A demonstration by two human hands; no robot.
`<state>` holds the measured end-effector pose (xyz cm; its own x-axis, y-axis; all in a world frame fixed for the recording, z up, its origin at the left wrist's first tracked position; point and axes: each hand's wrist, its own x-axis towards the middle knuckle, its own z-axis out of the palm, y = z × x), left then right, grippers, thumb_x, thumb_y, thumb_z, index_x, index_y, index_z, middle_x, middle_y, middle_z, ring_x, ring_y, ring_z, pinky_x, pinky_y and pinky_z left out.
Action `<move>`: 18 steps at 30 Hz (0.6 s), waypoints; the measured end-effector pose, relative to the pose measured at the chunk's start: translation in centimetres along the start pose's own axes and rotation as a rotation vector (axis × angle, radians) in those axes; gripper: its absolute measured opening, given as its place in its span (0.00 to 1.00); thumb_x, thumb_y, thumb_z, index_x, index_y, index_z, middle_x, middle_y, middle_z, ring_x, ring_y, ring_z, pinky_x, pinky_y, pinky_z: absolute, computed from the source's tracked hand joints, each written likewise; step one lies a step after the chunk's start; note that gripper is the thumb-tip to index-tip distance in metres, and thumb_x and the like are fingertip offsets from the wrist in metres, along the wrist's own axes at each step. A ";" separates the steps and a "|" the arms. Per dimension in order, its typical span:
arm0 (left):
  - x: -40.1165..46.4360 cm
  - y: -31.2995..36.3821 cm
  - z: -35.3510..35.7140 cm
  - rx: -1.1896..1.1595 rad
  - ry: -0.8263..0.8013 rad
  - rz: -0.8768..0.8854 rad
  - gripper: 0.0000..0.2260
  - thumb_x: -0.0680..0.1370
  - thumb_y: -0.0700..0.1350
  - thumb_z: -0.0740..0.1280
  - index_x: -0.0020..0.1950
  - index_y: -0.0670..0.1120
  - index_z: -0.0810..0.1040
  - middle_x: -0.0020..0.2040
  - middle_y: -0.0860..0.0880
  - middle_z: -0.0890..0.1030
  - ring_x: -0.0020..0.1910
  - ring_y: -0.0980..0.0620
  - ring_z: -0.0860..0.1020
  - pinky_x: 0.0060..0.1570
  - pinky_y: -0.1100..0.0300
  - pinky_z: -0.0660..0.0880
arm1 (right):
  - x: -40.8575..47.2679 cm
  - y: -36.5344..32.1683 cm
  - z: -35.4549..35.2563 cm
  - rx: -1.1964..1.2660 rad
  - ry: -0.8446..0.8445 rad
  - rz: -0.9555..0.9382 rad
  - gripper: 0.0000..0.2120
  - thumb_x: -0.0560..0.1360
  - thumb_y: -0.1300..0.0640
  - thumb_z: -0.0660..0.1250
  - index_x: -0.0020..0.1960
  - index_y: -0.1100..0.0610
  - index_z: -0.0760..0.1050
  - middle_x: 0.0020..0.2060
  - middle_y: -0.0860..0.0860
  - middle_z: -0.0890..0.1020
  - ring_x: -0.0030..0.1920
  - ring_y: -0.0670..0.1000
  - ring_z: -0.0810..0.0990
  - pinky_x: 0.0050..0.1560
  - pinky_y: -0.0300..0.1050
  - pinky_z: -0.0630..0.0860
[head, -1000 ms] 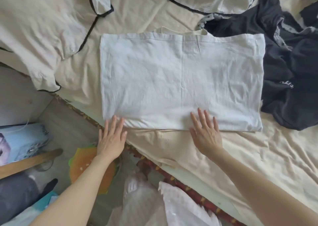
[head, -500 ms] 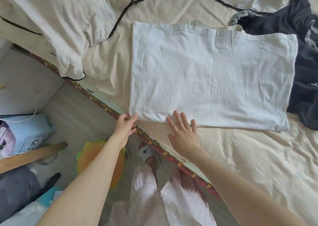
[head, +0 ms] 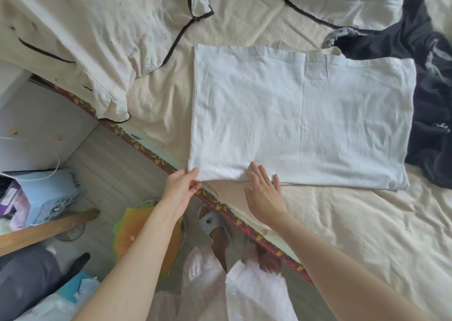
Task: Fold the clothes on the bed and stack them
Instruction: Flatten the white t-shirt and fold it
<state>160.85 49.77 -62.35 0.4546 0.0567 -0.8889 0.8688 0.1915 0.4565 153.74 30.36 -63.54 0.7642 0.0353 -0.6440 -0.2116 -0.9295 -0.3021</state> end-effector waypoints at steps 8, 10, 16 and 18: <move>-4.4 0.4 4.5 0.285 0.205 0.383 0.09 0.79 0.45 0.64 0.53 0.40 0.76 0.47 0.44 0.79 0.46 0.47 0.77 0.51 0.54 0.74 | -0.3 4.2 -2.1 0.098 0.015 -0.065 0.21 0.81 0.55 0.53 0.73 0.55 0.58 0.75 0.50 0.55 0.74 0.55 0.55 0.72 0.55 0.55; -5.6 0.9 6.8 0.354 0.239 0.484 0.07 0.78 0.46 0.65 0.47 0.43 0.73 0.42 0.46 0.75 0.40 0.52 0.73 0.44 0.58 0.71 | -0.7 5.7 -3.1 0.236 -0.028 -0.045 0.20 0.82 0.54 0.53 0.73 0.55 0.60 0.73 0.50 0.59 0.72 0.55 0.61 0.71 0.53 0.58; -8.7 2.3 17.0 0.536 0.226 0.749 0.04 0.77 0.43 0.66 0.43 0.46 0.73 0.38 0.55 0.74 0.35 0.61 0.72 0.33 0.75 0.66 | -2.6 10.3 -8.1 1.176 -0.047 0.311 0.21 0.82 0.52 0.55 0.68 0.65 0.67 0.69 0.58 0.70 0.68 0.57 0.69 0.69 0.55 0.63; -9.5 2.1 21.3 0.586 0.205 0.839 0.04 0.77 0.40 0.67 0.43 0.44 0.74 0.38 0.54 0.75 0.34 0.62 0.72 0.35 0.76 0.65 | -3.4 12.8 -10.0 1.443 0.005 0.350 0.17 0.81 0.52 0.57 0.63 0.62 0.72 0.62 0.56 0.77 0.60 0.54 0.76 0.64 0.52 0.71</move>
<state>162.51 28.80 -52.13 0.9619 0.1276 -0.2416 0.2730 -0.4886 0.8287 154.55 14.70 -58.20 0.5494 -0.1123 -0.8280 -0.7856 0.2682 -0.5576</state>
